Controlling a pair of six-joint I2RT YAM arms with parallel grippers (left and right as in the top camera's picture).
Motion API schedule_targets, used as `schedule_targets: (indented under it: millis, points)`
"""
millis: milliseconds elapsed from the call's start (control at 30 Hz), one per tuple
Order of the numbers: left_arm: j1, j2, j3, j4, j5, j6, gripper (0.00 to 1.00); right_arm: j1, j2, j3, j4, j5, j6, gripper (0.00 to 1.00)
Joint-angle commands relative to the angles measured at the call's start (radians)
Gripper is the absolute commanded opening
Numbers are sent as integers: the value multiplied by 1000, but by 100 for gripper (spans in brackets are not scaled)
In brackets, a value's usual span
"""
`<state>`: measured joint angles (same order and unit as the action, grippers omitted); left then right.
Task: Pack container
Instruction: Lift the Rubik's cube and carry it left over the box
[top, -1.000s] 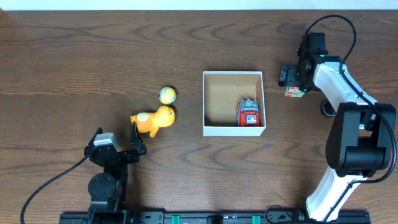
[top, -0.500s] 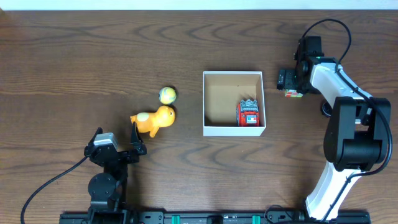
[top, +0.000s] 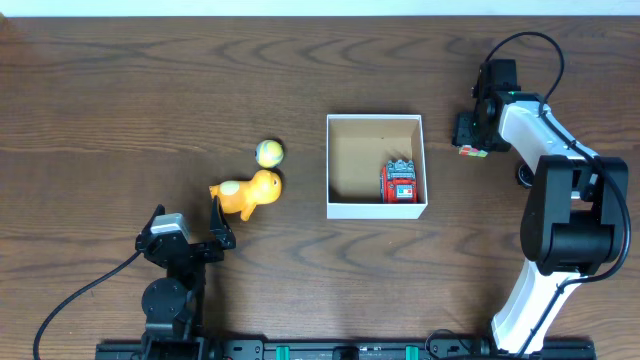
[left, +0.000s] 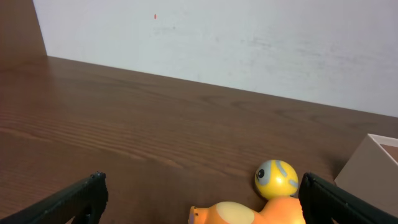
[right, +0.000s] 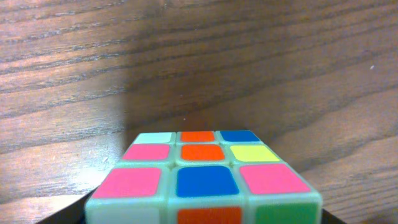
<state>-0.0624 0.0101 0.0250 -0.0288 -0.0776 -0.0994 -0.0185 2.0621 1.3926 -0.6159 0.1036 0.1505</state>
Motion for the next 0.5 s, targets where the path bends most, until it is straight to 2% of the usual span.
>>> schedule_targets:
  millis: [0,233,467]
  points:
    - [0,-6,-21,-37,-8,17,98,-13,-16,-4,-4,0,5,56]
    - [0,-6,-21,-37,-8,17,98,-13,-55,-4,-9,1,5,52]
    - [0,-6,-21,-37,-8,17,98,-6,-212,-3,-24,1,5,52]
